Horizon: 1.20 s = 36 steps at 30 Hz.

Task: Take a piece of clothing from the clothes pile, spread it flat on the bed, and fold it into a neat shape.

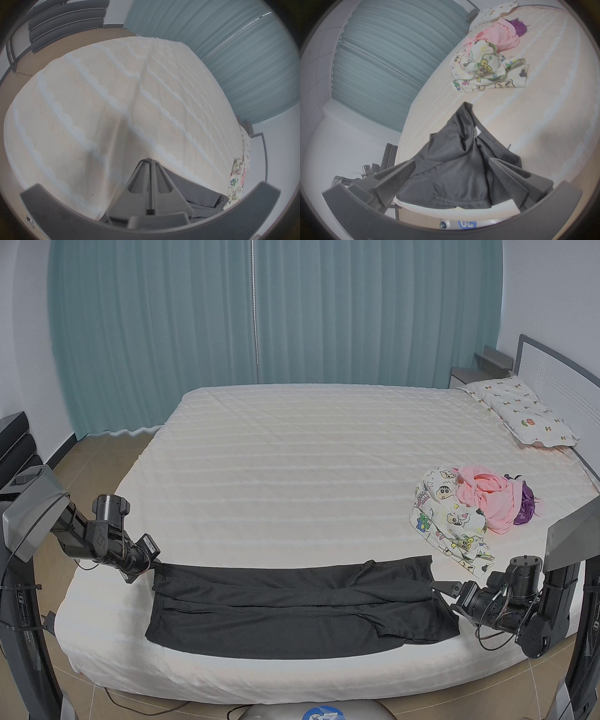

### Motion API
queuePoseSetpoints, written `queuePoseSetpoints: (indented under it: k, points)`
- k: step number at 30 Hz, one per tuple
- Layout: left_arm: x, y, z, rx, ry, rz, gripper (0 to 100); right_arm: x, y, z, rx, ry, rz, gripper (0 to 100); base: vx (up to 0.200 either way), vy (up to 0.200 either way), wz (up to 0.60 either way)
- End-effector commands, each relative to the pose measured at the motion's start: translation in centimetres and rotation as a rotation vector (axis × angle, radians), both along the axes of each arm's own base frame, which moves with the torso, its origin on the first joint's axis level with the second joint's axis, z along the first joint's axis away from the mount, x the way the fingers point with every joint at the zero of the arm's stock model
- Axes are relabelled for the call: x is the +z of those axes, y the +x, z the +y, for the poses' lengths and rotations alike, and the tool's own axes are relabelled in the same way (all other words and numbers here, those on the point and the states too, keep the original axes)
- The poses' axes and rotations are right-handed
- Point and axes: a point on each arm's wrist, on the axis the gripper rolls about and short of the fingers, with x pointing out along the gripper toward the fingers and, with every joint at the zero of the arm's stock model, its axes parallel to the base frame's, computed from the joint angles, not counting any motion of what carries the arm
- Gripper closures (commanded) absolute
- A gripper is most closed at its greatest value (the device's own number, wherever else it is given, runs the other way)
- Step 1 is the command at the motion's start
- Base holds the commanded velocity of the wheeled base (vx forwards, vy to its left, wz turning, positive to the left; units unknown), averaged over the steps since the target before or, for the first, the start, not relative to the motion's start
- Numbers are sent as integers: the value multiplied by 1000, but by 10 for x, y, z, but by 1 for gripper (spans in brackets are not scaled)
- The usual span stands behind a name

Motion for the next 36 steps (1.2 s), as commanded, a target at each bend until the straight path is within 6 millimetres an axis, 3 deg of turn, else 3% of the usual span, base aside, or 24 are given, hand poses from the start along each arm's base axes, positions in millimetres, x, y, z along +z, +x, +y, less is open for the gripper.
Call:
queuePoseSetpoints:
  k: [1, 17, 22, 36]
  points:
    - [1, -2, 2, 6, -1, 2, 100, 9, 12, 2, 6, -1, -65, 0, 0, 0, 0]
    - [-1, -5, 1, 0, -34, 12, 100, -12, 116, 12, 42, -89, 16, 0, 0, 0, 0]
    - [1, -5, 0, -2, -55, 8, 100, -16, 130, 9, 32, -100, 30, 0, 0, 0, 0]
    - [0, -4, 0, -2, -55, 8, 100, -26, 142, 0, 16, -119, 34, 0, 0, 0, 0]
